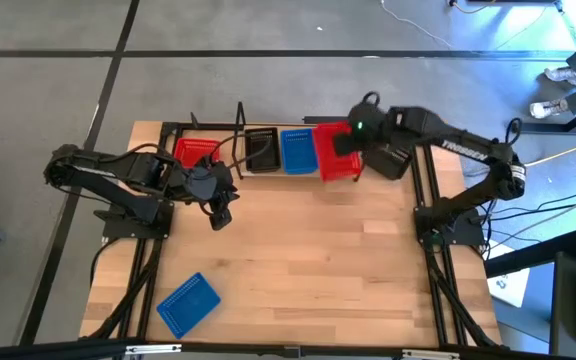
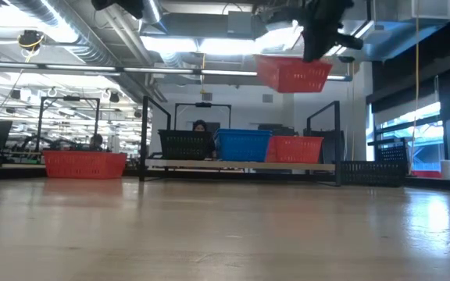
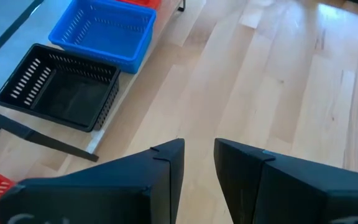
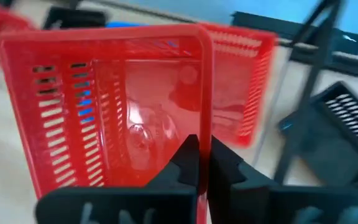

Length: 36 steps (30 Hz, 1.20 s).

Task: Stack baskets on shelf by color
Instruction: Stack the bottom red bin on top of the red bin on the shelf

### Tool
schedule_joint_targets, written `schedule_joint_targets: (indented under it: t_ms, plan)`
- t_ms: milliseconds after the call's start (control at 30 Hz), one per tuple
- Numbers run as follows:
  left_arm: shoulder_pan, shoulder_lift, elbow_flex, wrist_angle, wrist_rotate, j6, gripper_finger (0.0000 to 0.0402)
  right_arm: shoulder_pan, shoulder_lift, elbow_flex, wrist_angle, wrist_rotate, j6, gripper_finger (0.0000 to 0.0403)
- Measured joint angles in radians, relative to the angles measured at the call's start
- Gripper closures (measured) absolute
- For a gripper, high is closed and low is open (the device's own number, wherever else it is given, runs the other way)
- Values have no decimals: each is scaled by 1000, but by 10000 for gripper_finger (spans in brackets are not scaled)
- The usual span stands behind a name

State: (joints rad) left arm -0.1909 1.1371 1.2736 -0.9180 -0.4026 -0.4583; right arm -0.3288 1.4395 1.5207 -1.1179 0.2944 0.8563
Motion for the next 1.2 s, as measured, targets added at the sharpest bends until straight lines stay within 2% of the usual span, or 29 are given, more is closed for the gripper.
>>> schedule_joint_targets:
  t_ms: [167,333,733,1067,1200]
  plan:
    - [0,1,0,0,0,0,321,-164,1,-6,29,-48,-99,399]
    - [1,2,0,0,0,0,321,-250,28,-6,119,-130,-194,400]
    - [1,2,0,0,-26,-4,321,-337,207,-8,139,-166,-291,401]
    - [1,2,0,0,-26,-11,321,-365,269,-8,169,-210,-315,400]
    - [1,2,0,0,-26,-11,321,-368,291,-8,165,-211,-314,382]
